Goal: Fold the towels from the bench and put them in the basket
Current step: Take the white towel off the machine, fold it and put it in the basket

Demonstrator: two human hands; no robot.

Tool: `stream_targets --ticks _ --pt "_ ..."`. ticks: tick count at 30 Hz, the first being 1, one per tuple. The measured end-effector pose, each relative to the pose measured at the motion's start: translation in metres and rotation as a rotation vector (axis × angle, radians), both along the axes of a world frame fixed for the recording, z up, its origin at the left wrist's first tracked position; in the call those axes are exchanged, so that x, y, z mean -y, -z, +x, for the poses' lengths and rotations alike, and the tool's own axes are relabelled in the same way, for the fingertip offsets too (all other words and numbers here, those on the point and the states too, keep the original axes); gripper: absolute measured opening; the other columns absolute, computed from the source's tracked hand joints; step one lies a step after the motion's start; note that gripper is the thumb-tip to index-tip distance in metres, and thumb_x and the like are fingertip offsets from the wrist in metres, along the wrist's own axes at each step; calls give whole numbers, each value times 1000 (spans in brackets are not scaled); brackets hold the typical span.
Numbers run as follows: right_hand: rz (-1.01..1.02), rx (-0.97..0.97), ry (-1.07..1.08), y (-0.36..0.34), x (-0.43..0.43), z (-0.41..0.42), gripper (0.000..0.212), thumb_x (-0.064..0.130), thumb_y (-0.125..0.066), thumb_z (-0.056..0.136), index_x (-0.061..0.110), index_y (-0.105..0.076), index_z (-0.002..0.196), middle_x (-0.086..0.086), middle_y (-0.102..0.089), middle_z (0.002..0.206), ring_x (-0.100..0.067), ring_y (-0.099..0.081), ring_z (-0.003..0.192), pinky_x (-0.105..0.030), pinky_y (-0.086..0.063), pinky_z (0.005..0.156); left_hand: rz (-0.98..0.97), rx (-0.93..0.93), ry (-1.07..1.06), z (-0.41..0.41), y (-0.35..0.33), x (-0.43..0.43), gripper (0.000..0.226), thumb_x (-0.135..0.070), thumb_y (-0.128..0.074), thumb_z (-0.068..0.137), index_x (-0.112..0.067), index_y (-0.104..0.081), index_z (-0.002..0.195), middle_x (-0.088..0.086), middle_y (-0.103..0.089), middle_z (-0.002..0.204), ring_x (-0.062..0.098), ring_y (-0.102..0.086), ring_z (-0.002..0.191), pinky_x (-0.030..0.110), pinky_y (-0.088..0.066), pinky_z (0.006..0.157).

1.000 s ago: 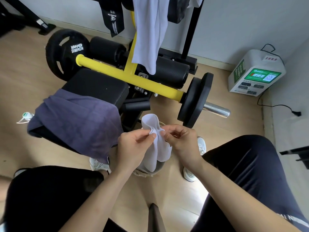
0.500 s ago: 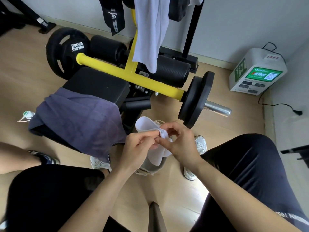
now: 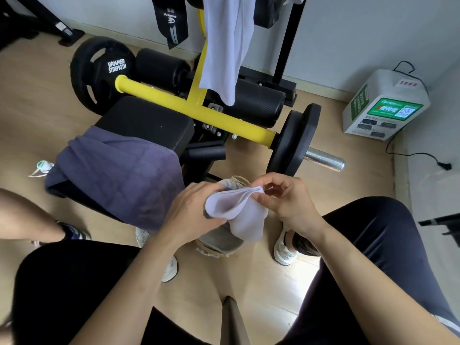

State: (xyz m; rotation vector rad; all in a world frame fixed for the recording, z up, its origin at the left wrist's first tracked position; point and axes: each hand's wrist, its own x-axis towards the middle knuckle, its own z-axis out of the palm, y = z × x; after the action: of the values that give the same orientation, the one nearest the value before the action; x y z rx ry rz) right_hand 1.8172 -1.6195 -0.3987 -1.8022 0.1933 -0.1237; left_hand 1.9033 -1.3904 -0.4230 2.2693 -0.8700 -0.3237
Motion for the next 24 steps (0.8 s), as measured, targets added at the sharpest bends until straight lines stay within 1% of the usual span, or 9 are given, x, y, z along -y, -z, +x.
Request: stream_targets --ticks 2,4,7,12,15,18,20,22,24 --pt "-11 -9 8 -1 6 0 9 1 -75 86 5 -73 94 -8 -74 90 -18 -68 81 -39 -56 77 -75 7 -18 4 6 -2 26 -35 -72 82 -35 -69 108 -16 -71 102 15 -64 97 45 -56 76" --pt "-24 -20 20 -3 12 0 9 1 -75 86 5 -73 93 -10 -74 90 -20 -68 81 -38 -56 77 -142 -36 -75 7 11 -6 19 -27 -75 85 -25 -76 104 -15 -73 98 12 -67 94 44 -58 76" --pt "-95 -22 23 -7 19 1 10 2 -75 86 9 -72 93 -7 -74 90 -26 -69 83 -35 -57 78 -241 -198 -146 7 5 -4 18 -18 -78 87 -21 -77 105 -13 -76 96 10 -71 95 36 -60 80" --pt "-294 -41 -51 -12 23 0 27 0 -73 81 19 -71 99 3 -72 93 -11 -65 85 -21 -50 81 -476 -363 -220 1 -7 5 29 -41 -74 77 -21 -75 99 -8 -78 94 10 -73 91 24 -58 76" --pt "-483 -33 -150 -12 15 1 35 14 -75 74 20 -69 107 6 -68 102 -13 -62 95 -27 -49 84 -480 -375 -181 -4 -14 9 32 -43 -72 76 -22 -75 99 -8 -78 94 5 -72 87 18 -54 71" --pt "-536 17 -215 -13 -6 4 41 27 -81 75 25 -67 114 18 -64 107 -8 -60 99 -29 -49 88 -479 -365 -144 -7 -17 13 33 -43 -72 75 -20 -75 99 -6 -77 94 2 -70 83 14 -50 69" --pt "-497 69 -223 -14 -19 6 38 25 -78 82 26 -63 116 19 -65 107 -7 -61 98 -29 -50 85 -482 -359 -144 -8 -17 12 30 -36 -76 78 -17 -76 101 -4 -77 94 3 -70 84 14 -50 70" --pt "-473 101 -242 -15 -24 6 35 21 -72 87 27 -56 118 12 -66 109 -14 -63 99 -38 -53 83 -509 -388 -173 -8 -15 9 25 -28 -76 82 -15 -75 103 -3 -78 96 9 -72 88 18 -54 72" --pt "-492 121 -271 -16 -25 5 34 18 -68 91 27 -51 118 8 -64 107 -18 -62 96 -42 -53 79 -540 -429 -198 -4 -13 5 29 -30 -75 82 -14 -75 106 -1 -78 99 15 -73 93 24 -57 77"
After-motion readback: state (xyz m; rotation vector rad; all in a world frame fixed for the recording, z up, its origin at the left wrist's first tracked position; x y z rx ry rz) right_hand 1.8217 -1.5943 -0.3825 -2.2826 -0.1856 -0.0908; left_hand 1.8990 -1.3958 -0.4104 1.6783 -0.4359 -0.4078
